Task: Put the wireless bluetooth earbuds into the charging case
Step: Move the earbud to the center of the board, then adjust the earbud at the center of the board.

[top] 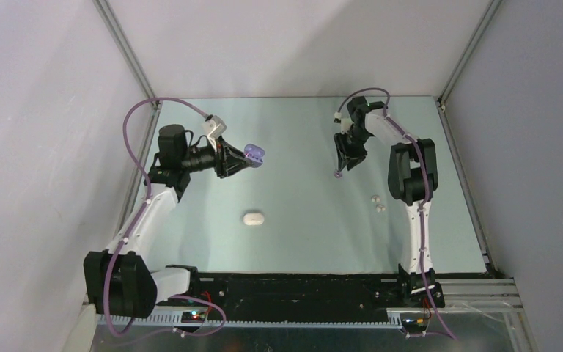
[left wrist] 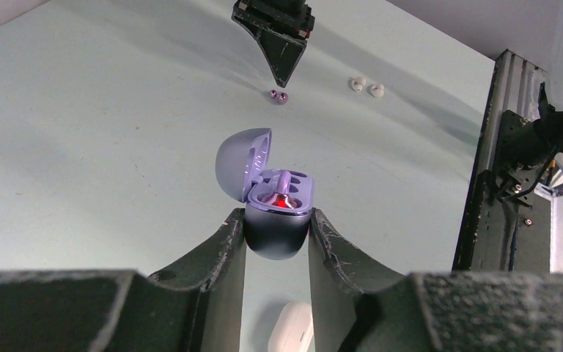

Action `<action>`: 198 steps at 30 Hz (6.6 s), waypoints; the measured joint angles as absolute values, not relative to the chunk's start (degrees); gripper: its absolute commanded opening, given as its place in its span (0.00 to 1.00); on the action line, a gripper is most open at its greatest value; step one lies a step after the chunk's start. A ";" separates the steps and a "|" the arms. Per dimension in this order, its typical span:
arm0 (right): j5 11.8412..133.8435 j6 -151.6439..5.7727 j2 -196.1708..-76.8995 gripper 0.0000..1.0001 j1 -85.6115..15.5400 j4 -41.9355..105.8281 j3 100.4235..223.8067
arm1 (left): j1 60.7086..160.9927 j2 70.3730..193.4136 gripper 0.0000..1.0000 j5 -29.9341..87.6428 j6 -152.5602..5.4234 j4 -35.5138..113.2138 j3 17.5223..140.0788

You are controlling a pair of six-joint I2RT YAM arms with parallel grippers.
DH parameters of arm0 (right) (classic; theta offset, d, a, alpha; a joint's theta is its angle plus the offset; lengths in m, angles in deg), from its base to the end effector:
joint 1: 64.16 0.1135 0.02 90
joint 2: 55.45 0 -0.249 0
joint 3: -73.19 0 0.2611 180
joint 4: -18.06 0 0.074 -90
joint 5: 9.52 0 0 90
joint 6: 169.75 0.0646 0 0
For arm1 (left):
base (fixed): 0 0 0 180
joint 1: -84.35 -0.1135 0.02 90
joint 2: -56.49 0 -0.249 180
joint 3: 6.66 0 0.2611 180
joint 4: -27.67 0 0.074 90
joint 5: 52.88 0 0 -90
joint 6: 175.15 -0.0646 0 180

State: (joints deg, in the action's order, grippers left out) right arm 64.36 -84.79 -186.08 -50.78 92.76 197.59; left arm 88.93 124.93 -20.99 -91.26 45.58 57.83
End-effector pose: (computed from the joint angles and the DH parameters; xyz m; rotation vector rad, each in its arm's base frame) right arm 0.4464 0.1246 0.1398 -0.5089 2.9298 0.4371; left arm 0.2840 -0.0778 0.2868 0.8200 1.6859 -0.9591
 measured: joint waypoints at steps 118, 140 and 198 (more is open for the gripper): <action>59.27 -64.77 -194.02 0.40 -43.21 79.67 205.48 | 88.32 123.16 0.00 -19.46 -96.79 56.20 57.13; 61.96 -64.79 -195.46 0.37 -42.47 79.53 207.49 | 88.06 123.18 0.00 -19.37 -96.79 56.72 57.22; 61.98 -124.15 -160.58 0.36 -38.01 40.10 148.41 | 87.95 124.58 0.00 -19.05 -93.55 50.78 57.22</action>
State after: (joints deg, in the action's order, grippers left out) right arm 61.98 -124.15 -160.58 -38.01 40.10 148.41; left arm 87.95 124.58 -19.05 -93.55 50.78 57.22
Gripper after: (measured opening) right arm 0.303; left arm 0.354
